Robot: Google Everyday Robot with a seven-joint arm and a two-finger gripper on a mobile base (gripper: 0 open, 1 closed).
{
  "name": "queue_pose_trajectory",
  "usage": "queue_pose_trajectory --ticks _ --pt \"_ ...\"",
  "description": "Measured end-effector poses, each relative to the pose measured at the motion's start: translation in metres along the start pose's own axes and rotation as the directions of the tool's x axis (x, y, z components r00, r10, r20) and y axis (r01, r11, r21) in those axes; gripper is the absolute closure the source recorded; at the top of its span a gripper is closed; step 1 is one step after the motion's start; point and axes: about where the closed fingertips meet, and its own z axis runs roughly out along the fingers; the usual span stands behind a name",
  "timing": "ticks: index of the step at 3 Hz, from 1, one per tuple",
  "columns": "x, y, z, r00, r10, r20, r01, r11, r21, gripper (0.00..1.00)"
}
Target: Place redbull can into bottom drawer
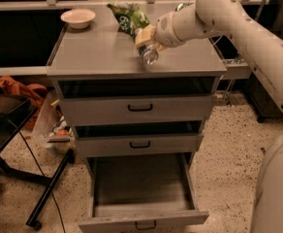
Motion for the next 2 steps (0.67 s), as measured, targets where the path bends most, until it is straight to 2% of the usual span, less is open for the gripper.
queue_pose_trajectory --ticks 1,2 --pt "0.0001 0.0000 0.0001 1.000 0.000 0.000 0.000 1.0000 0.000 1.00" --pt "0.0027 -0.0005 0.0098 1.000 0.000 -0.017 0.000 0.9998 -0.022 1.00"
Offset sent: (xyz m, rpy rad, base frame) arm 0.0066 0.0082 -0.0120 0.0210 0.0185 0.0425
